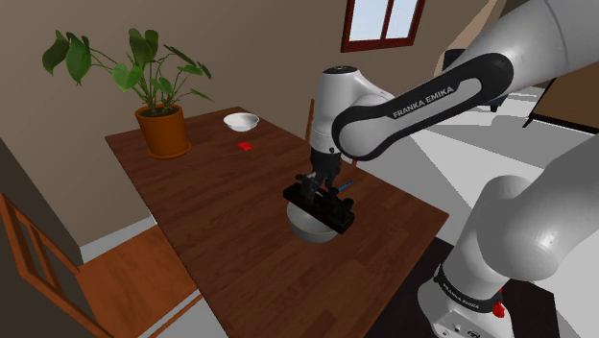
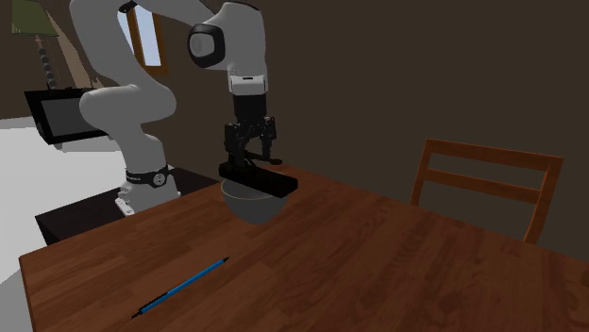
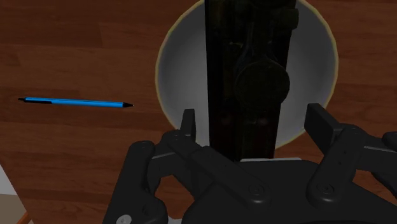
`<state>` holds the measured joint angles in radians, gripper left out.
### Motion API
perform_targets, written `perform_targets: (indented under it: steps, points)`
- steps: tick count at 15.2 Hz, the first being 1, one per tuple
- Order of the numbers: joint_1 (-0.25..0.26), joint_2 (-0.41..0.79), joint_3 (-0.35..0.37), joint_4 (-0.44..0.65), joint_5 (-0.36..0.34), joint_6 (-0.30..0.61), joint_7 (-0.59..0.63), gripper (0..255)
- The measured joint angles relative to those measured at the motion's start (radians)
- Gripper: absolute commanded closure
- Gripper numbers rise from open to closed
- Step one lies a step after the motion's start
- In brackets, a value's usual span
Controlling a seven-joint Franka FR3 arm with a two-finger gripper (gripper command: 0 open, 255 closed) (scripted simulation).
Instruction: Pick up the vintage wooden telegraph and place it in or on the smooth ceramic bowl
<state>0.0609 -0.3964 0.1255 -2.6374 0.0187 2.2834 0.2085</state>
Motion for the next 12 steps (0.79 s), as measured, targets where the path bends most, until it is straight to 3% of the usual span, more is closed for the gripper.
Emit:
perform_targets:
  steps: [6, 12]
  points:
    - [0.003, -0.065, -0.006, 0.067, 0.004, -0.131, -0.006, 0]
    - [0.004, -0.076, -0.005, 0.072, 0.006, -0.147, -0.005, 0]
